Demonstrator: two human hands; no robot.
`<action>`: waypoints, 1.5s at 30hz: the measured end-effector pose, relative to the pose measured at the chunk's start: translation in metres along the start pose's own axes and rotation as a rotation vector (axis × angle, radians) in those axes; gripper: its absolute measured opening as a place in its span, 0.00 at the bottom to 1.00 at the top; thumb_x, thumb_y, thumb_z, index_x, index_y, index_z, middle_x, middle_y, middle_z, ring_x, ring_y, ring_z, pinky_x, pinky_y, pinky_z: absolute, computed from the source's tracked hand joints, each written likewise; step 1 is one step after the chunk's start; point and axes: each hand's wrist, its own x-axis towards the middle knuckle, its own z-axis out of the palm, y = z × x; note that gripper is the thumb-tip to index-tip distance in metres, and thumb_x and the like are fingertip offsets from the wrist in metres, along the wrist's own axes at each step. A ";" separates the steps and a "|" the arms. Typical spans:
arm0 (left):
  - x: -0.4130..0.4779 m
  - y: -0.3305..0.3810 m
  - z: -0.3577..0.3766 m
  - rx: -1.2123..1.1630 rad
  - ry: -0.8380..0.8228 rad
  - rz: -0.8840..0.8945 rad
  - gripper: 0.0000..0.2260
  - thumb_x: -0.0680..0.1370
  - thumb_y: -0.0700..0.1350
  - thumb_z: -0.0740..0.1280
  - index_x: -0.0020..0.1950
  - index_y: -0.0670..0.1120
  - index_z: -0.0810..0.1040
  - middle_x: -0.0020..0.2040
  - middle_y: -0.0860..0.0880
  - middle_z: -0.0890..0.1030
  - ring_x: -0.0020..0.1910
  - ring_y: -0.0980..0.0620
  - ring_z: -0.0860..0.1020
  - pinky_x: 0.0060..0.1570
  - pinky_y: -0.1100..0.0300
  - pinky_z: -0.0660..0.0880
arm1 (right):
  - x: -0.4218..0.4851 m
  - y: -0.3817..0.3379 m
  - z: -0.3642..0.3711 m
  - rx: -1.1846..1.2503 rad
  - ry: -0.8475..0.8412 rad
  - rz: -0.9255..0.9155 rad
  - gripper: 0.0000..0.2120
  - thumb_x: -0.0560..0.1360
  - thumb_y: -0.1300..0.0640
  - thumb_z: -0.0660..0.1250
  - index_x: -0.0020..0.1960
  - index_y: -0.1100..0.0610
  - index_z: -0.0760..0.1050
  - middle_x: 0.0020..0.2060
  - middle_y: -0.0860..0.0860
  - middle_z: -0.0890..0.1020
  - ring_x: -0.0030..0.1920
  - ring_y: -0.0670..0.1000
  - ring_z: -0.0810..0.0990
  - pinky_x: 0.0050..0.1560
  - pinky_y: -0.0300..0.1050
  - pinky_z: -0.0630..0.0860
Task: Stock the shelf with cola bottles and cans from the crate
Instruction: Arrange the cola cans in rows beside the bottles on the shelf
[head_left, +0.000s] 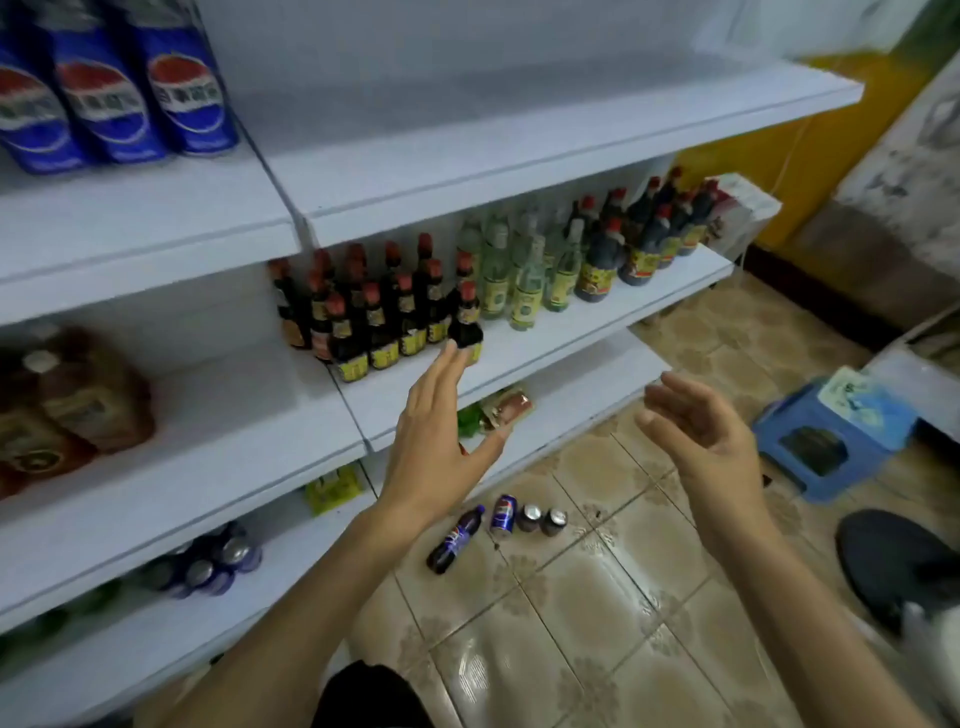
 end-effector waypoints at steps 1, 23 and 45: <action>-0.006 0.001 0.019 -0.012 -0.043 -0.028 0.35 0.76 0.55 0.67 0.77 0.53 0.51 0.76 0.61 0.50 0.72 0.65 0.49 0.69 0.71 0.53 | -0.004 0.013 -0.020 -0.017 0.021 0.049 0.20 0.72 0.63 0.71 0.62 0.52 0.75 0.56 0.50 0.81 0.58 0.47 0.80 0.53 0.36 0.78; -0.003 -0.257 0.330 0.102 -0.833 -0.816 0.30 0.75 0.52 0.69 0.73 0.47 0.62 0.71 0.49 0.69 0.68 0.50 0.69 0.60 0.60 0.68 | 0.111 0.410 0.019 0.127 -0.043 1.055 0.10 0.74 0.59 0.72 0.52 0.61 0.78 0.46 0.59 0.82 0.44 0.54 0.80 0.38 0.42 0.75; -0.096 -0.677 0.578 0.452 -0.620 -0.881 0.36 0.66 0.64 0.69 0.67 0.45 0.67 0.58 0.45 0.76 0.56 0.43 0.75 0.51 0.50 0.75 | 0.163 0.845 0.200 0.042 -0.340 1.300 0.09 0.76 0.49 0.68 0.45 0.55 0.75 0.45 0.55 0.81 0.48 0.53 0.79 0.49 0.47 0.73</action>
